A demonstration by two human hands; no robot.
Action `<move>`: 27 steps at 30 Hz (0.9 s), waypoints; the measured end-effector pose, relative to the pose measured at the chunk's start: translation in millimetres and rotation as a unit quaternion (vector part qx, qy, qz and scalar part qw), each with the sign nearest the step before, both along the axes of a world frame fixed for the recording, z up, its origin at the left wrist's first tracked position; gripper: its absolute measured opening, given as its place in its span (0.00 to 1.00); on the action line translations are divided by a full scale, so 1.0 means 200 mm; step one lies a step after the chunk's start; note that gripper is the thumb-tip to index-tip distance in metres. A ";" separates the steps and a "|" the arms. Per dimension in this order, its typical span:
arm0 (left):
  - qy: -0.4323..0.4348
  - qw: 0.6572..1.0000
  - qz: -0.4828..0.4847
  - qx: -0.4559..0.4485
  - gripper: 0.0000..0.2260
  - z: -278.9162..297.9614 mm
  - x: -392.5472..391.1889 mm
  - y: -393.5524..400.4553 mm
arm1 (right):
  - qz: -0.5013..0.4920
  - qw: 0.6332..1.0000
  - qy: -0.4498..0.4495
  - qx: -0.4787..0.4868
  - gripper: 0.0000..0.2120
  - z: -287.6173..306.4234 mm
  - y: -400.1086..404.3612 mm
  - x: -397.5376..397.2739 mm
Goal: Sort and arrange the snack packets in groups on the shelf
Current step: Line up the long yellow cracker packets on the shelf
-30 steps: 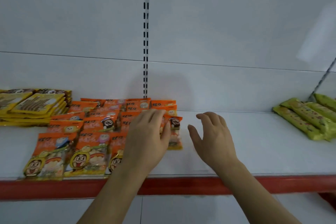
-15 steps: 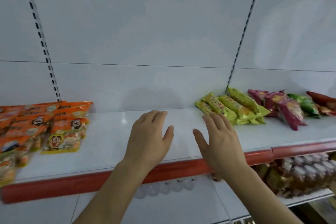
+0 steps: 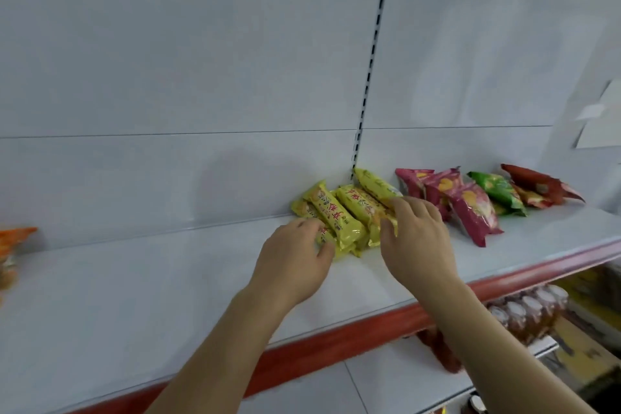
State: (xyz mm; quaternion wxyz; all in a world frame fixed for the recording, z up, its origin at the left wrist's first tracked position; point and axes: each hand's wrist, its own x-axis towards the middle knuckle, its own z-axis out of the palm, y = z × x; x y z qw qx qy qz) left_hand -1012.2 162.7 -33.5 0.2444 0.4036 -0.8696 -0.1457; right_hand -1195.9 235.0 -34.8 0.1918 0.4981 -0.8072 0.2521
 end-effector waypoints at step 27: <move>0.425 0.845 0.121 0.301 0.15 0.18 -0.59 -0.26 | 0.297 0.952 -0.028 -0.073 0.32 0.04 -0.29 -0.36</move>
